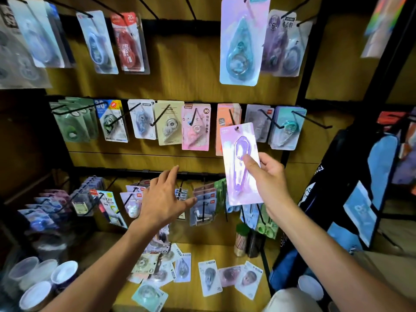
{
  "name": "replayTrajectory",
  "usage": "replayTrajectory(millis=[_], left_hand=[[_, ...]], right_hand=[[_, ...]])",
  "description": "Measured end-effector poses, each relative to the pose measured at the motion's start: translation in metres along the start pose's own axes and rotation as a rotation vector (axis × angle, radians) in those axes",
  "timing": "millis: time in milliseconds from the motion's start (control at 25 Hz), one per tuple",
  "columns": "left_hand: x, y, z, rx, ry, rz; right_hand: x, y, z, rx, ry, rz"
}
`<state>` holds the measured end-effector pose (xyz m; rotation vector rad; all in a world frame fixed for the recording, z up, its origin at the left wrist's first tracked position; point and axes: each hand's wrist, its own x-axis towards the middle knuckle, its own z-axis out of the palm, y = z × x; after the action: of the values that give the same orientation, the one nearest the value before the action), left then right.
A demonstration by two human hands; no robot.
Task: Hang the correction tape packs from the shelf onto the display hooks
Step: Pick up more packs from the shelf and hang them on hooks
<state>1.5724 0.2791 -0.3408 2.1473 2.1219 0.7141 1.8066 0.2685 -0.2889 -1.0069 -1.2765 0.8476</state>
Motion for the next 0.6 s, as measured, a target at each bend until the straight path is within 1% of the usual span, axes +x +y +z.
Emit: replayTrajectory(millis=[120, 200, 240, 320, 360, 400, 440, 520, 600], left_hand=[[-0.002, -0.001, 0.002, -0.01, 0.013, 0.017], [-0.002, -0.002, 0.002, -0.026, 0.008, 0.014], [-0.003, -0.002, 0.001, -0.033, 0.011, 0.013], [-0.004, -0.003, -0.001, -0.056, 0.013, 0.012], [-0.005, -0.004, -0.001, -0.073, 0.017, 0.012], [-0.006, -0.006, -0.002, -0.09, 0.026, 0.011], [-0.007, -0.008, -0.003, -0.101, 0.035, 0.009], [-0.009, -0.012, -0.005, -0.104, 0.07, 0.002], [-0.008, -0.021, -0.007, -0.107, 0.117, -0.015]], right_hand=[[0.013, 0.003, 0.005, -0.128, 0.071, 0.034], [0.025, 0.003, 0.01, -0.191, 0.181, 0.072], [0.03, 0.002, 0.013, -0.212, 0.242, 0.053], [0.043, 0.003, 0.019, -0.331, 0.313, -0.086], [0.051, 0.006, 0.022, -0.416, 0.318, -0.14], [0.061, 0.009, 0.026, -0.484, 0.306, -0.153], [0.071, 0.013, 0.029, -0.514, 0.292, -0.122], [0.091, 0.015, 0.032, -0.524, 0.269, -0.001], [0.108, 0.015, 0.033, -0.618, 0.258, 0.038]])
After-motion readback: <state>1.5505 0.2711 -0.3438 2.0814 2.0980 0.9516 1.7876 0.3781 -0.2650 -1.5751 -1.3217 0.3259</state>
